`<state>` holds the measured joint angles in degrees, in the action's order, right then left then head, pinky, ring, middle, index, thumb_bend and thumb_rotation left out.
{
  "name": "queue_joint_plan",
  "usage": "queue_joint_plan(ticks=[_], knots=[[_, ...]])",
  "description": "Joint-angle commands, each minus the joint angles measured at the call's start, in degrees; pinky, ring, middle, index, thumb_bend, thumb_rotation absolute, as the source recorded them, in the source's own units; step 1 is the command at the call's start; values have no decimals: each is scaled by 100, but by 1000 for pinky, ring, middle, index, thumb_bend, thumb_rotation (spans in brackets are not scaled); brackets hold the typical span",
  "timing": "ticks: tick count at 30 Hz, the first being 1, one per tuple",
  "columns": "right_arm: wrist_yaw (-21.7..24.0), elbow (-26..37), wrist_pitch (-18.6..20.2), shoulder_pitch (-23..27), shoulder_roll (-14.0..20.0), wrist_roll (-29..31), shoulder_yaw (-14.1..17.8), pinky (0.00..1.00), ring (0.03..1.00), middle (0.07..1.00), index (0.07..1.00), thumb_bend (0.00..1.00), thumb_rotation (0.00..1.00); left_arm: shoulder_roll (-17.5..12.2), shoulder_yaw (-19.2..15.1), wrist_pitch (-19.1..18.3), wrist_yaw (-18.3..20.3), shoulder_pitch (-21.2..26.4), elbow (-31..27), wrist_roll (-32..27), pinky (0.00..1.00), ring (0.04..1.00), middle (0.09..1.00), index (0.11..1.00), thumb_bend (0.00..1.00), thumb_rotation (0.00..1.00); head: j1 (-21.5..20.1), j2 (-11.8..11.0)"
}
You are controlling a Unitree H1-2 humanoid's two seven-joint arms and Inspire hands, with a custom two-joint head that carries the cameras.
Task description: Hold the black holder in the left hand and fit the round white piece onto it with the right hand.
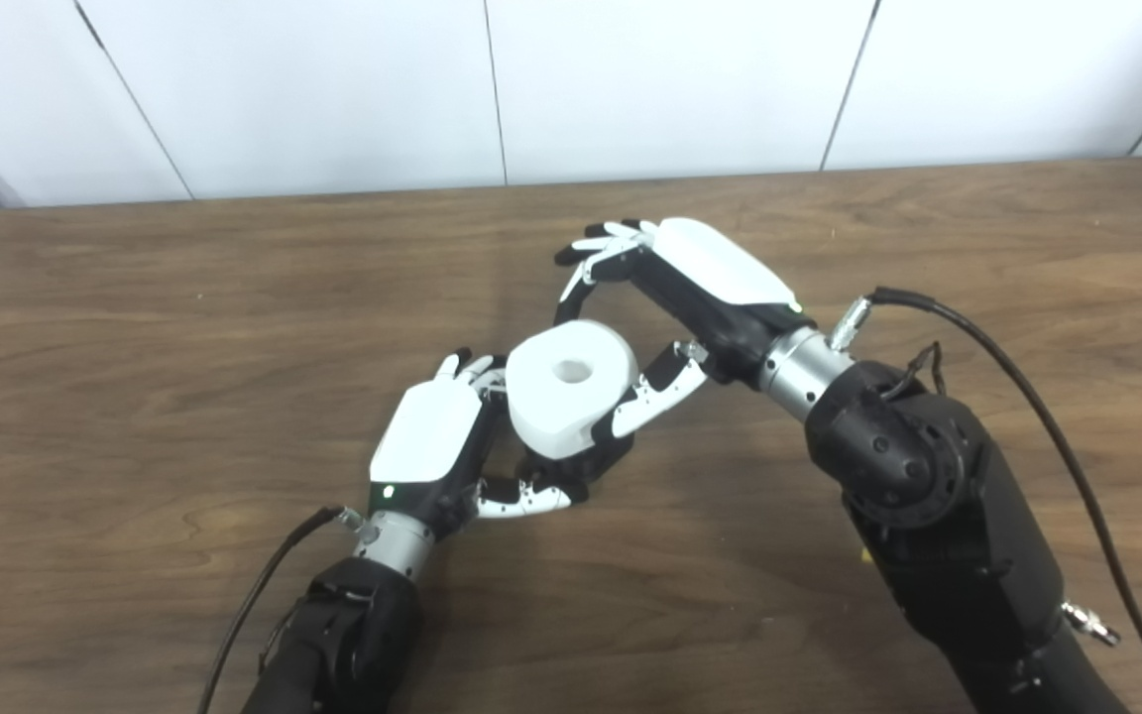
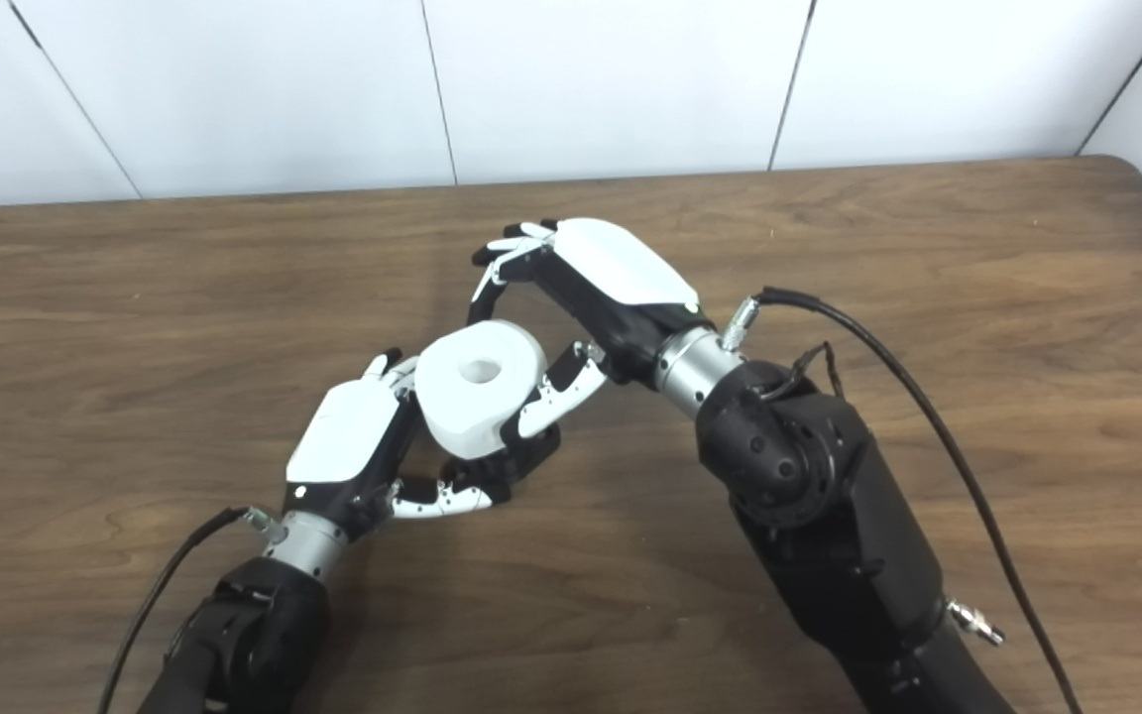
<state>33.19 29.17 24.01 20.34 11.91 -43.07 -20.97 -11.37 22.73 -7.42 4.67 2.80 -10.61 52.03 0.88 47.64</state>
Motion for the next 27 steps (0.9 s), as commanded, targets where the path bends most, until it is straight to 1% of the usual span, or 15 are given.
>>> queue_joint_plan(ticks=[1, 11, 19, 27], knots=[[-187, 47, -174, 128, -76, -21, 13, 1000, 947, 847, 481, 526, 141, -46, 109, 60, 112, -37, -9, 112, 1000, 910, 817, 486, 523, 54, -6, -9], [-249, -61, -259, 49, -63, -70, -15, 1000, 942, 845, 481, 526, 141, -76, 111, 12, 177, -62, -67, 129, 1000, 911, 820, 486, 523, 55, -19, -39], [-298, -166, -362, 89, 33, -69, 80, 1000, 944, 843, 480, 527, 142, -81, 108, -1, 188, -47, -66, 124, 1000, 911, 818, 486, 523, 54, -19, -39], [-188, 42, -245, 153, 101, -41, 186, 1000, 947, 846, 482, 526, 139, -87, 122, -5, 205, -60, -80, 128, 1000, 912, 819, 486, 523, 54, -56, -17]])
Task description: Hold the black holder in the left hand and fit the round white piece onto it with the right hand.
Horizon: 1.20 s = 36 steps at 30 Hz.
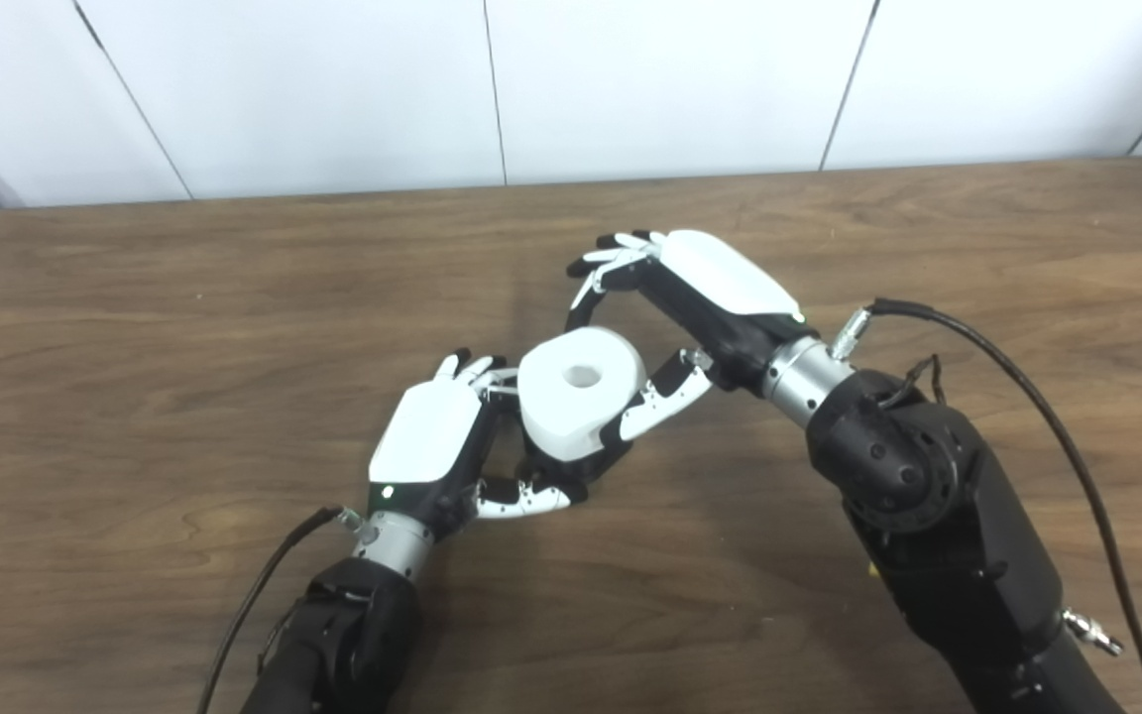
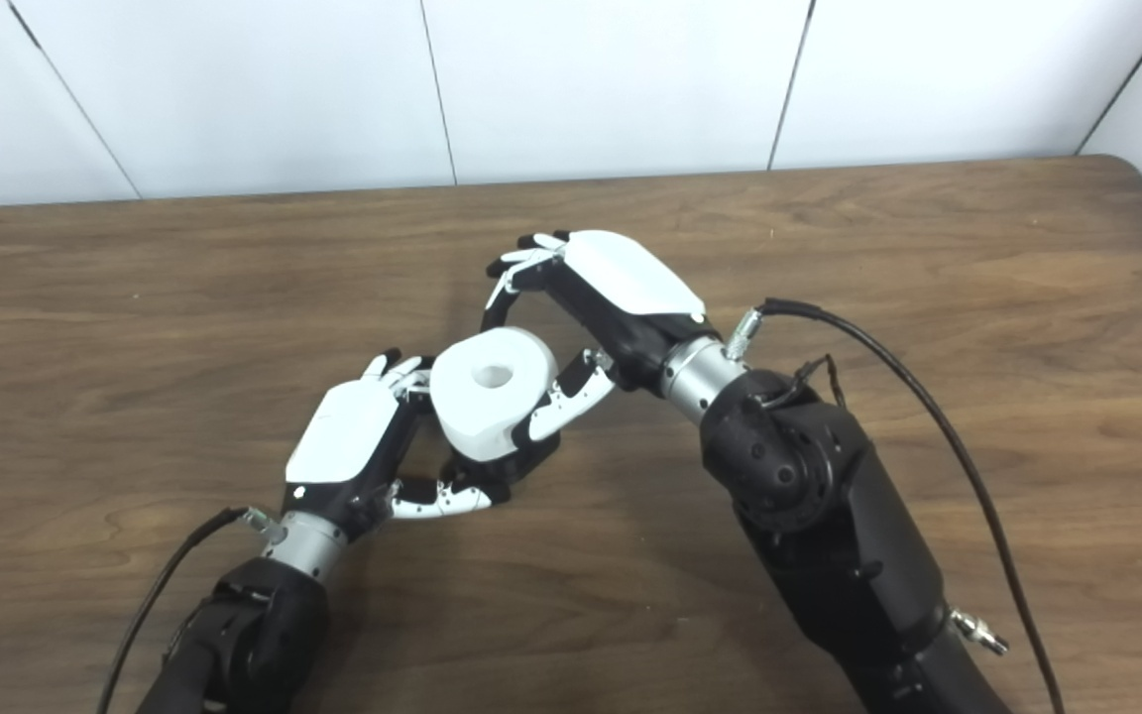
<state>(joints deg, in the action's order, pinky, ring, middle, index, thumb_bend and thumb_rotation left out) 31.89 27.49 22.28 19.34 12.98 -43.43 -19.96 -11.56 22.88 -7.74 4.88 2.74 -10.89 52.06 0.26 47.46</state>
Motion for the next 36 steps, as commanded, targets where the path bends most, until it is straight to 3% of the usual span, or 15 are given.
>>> queue_joint_plan(ticks=[1, 36], knots=[[-53, 220, -67, 261, -9, -9, 87, 1000, 946, 845, 481, 526, 139, -67, 105, 30, 181, -56, -54, 116, 1000, 912, 819, 486, 523, 54, 6, 1], [-319, -126, -308, 159, -8, -14, -20, 1000, 943, 843, 480, 527, 142, -48, 116, 26, 143, 4, -22, 140, 1000, 910, 815, 486, 523, 54, 49, -25]])
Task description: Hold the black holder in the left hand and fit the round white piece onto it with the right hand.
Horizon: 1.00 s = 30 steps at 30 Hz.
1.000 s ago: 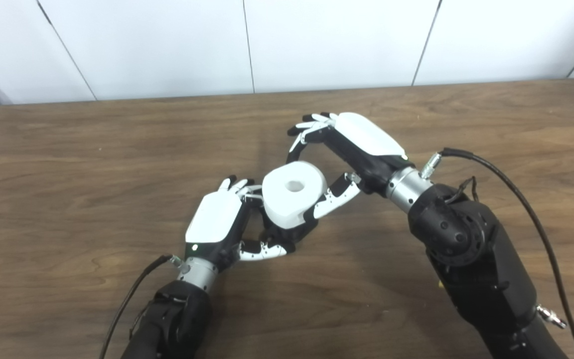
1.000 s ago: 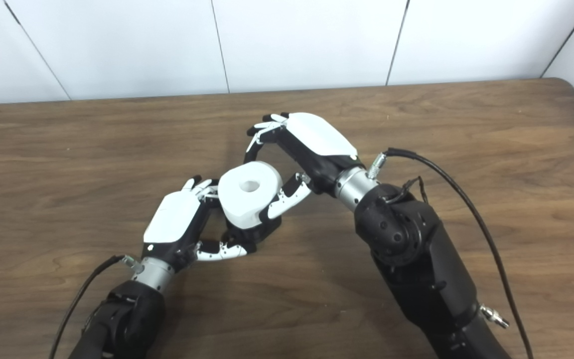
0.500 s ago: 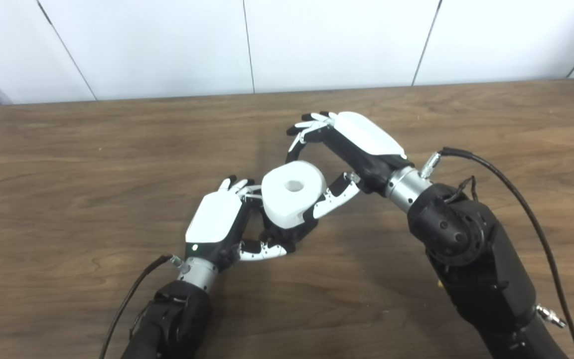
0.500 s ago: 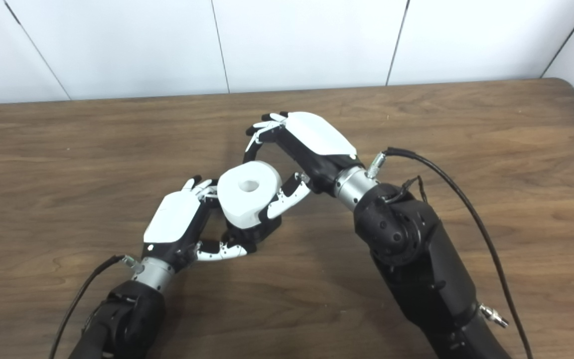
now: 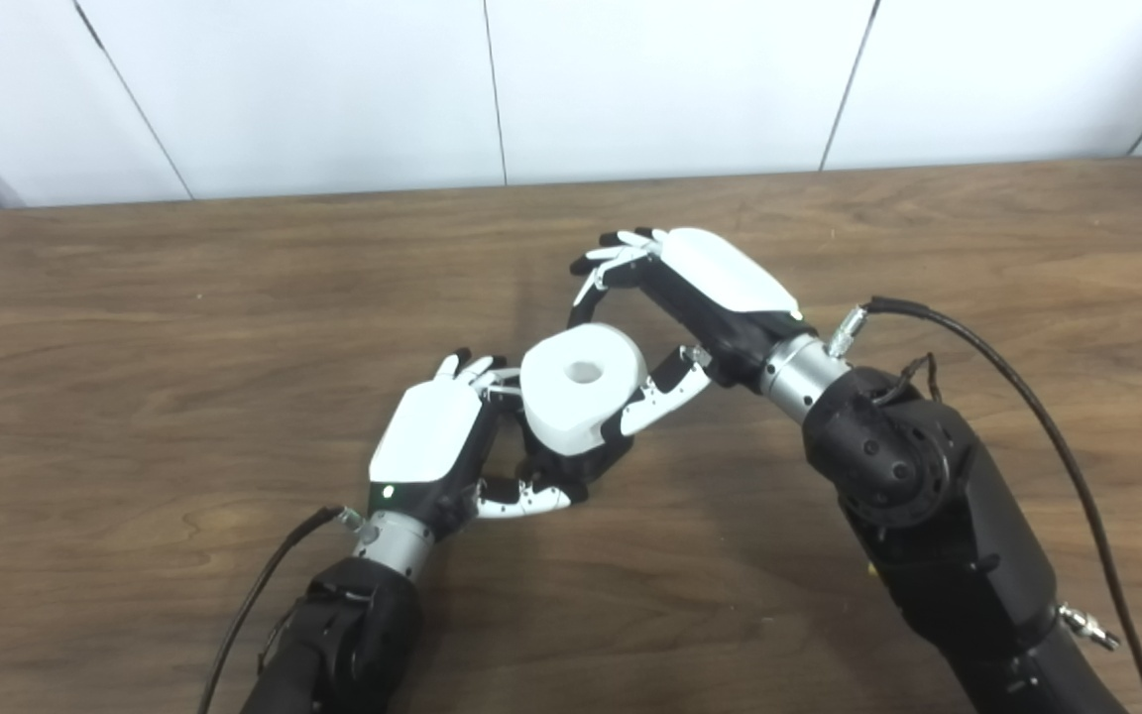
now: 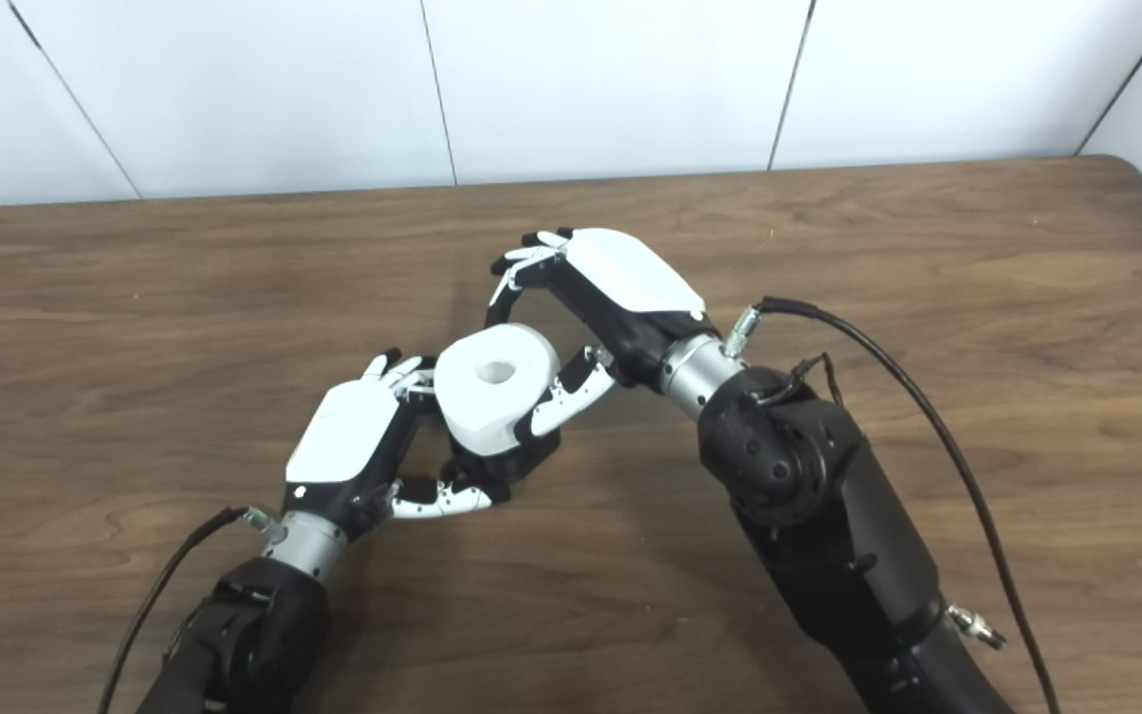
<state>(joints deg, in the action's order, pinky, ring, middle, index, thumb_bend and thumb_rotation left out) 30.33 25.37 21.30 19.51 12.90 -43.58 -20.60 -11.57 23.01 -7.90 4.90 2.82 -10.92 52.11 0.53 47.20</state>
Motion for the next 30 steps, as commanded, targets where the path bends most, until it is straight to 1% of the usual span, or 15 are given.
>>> queue_joint_plan(ticks=[1, 12, 17, 30], knots=[[-168, 85, -214, 138, 1, 0, 44, 1000, 942, 842, 481, 527, 142, -48, 99, 42, 145, -8, -25, 124, 1000, 911, 816, 486, 523, 54, 19, 10], [-158, 104, -195, 108, -1, -25, 40, 1000, 941, 840, 481, 527, 141, -49, 105, 31, 156, -13, -31, 136, 1000, 913, 817, 486, 523, 54, 33, 20], [-93, 156, -127, 96, -36, -26, 13, 1000, 948, 845, 481, 526, 140, -33, 117, 16, 169, -16, -27, 143, 1000, 913, 817, 486, 523, 54, 71, 32], [-93, 159, -136, 98, -34, -30, 0, 1000, 942, 841, 481, 526, 140, 5, 150, -9, 153, -25, -8, 145, 1000, 912, 819, 486, 523, 54, 121, 52]])
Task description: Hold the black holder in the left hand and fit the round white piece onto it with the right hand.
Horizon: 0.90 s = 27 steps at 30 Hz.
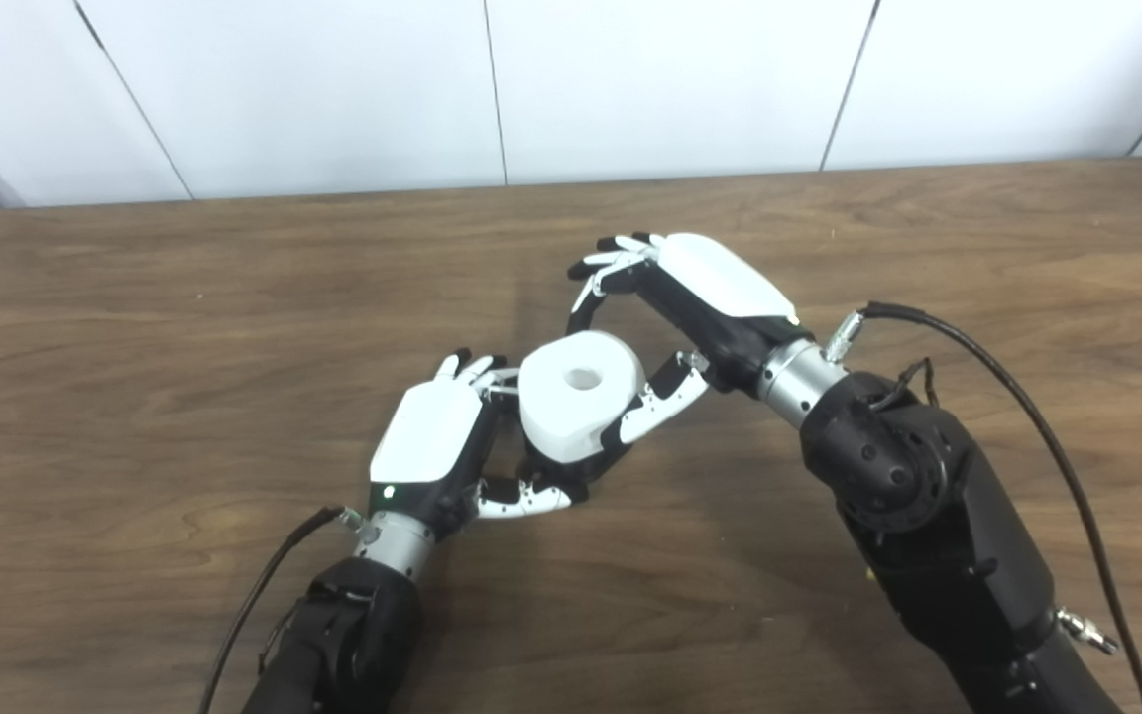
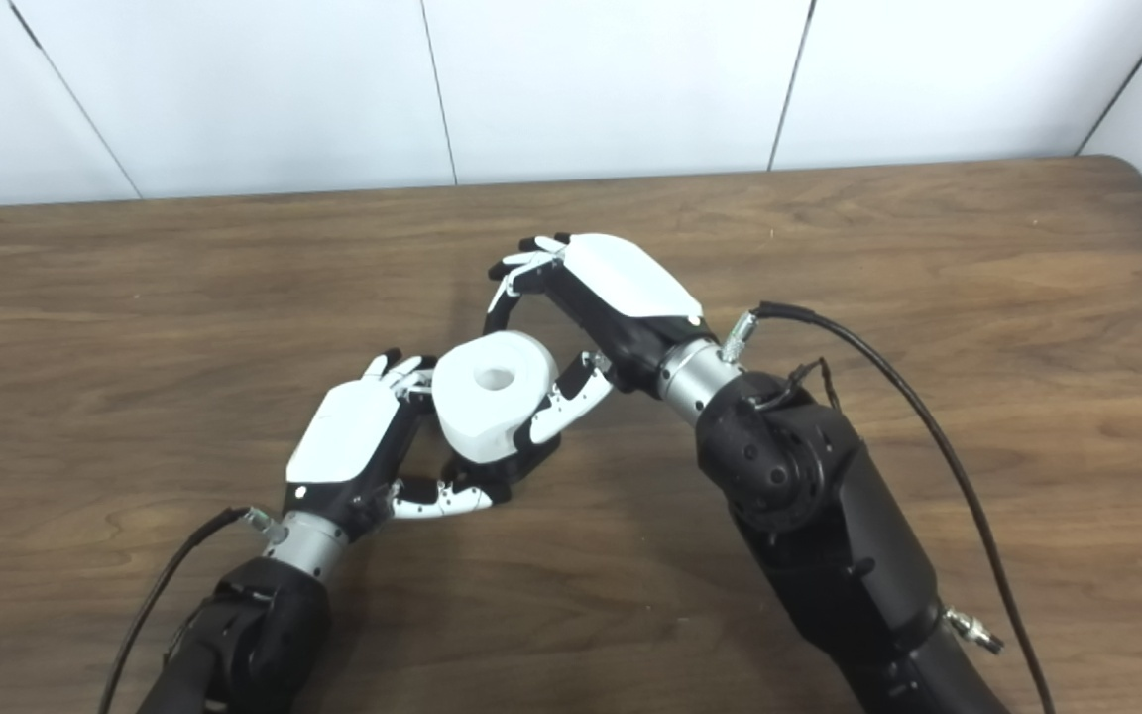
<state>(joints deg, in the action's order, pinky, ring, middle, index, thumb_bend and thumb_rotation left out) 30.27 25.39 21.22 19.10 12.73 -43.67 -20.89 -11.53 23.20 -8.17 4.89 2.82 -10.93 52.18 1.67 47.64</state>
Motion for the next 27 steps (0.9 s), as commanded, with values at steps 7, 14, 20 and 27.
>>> queue_joint_plan(ticks=[7, 14, 20, 27], knots=[[-76, 137, -125, 138, -25, -18, 14, 1000, 944, 842, 481, 526, 139, 15, 144, 0, 150, -21, 5, 168, 1000, 911, 819, 486, 523, 55, 17, 5], [-70, 122, -133, 130, 2, -45, 5, 1000, 943, 842, 481, 526, 139, 18, 145, -1, 157, -23, -15, 165, 1000, 911, 819, 486, 523, 55, 9, 15], [-57, 121, -91, 106, -38, -89, -25, 1000, 946, 842, 481, 526, 140, 27, 152, 4, 150, -46, -15, 161, 1000, 917, 821, 486, 523, 54, 27, 13], [-77, 84, -124, 105, -37, -90, -33, 1000, 949, 840, 481, 526, 140, 23, 145, 13, 138, -52, -6, 154, 1000, 917, 821, 486, 523, 54, 3, 18]])
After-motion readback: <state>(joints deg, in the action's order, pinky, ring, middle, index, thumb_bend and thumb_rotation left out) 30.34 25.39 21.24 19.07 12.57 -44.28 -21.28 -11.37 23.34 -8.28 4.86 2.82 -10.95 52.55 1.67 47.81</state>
